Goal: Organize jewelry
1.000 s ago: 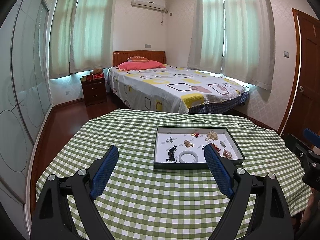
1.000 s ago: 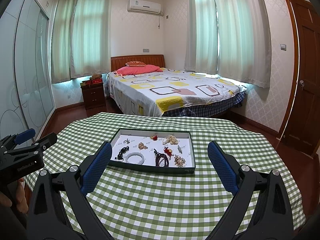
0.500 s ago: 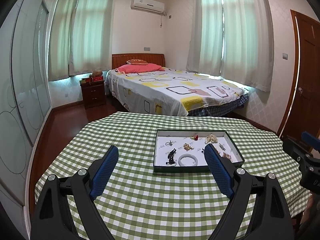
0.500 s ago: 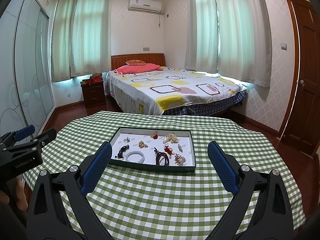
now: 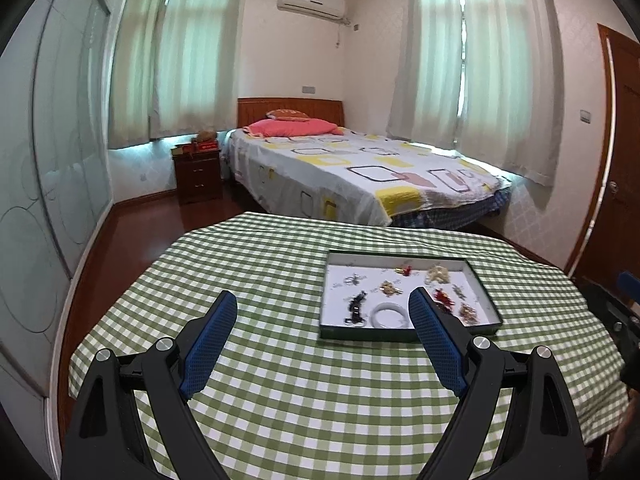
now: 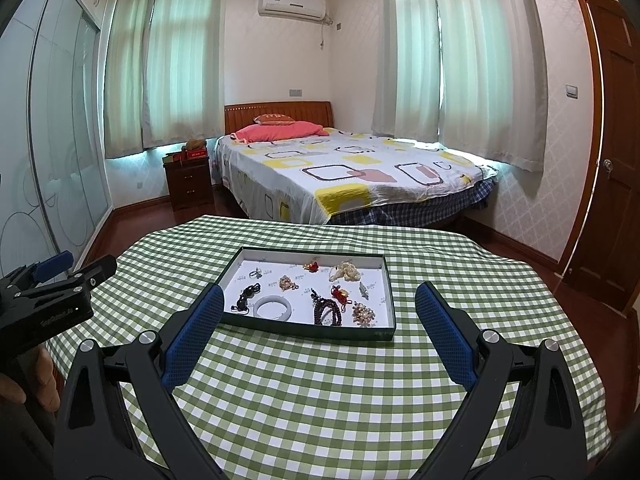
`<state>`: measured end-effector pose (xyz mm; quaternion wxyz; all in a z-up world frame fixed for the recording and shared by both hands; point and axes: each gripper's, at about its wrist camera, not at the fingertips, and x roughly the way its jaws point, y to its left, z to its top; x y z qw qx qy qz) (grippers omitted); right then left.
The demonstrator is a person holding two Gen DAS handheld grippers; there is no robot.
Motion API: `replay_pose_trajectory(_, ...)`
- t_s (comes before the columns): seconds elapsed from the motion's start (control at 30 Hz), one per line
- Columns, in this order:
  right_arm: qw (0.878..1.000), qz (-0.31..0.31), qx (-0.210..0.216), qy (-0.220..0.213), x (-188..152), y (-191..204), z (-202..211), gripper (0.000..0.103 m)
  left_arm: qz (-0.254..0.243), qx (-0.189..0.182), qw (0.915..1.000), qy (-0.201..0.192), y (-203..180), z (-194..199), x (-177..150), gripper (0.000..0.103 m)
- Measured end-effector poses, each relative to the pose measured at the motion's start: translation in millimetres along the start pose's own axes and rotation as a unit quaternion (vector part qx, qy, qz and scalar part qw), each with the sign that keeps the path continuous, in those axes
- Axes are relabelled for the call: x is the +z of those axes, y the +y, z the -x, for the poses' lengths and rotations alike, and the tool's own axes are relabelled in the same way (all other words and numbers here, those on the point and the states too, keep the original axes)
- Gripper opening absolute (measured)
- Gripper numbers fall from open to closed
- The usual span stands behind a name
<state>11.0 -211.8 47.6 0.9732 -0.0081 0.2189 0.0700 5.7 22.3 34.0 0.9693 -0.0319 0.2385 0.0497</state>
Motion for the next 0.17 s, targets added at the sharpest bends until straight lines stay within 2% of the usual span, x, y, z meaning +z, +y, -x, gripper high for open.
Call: replay_pose_trajectory(0.17, 1.0, -0.003, -0.001, 0.009, -2, -2, -7, 0.094, -0.006, 0.005, 0.9996, 0.028, 4, -19, -4, 0.085)
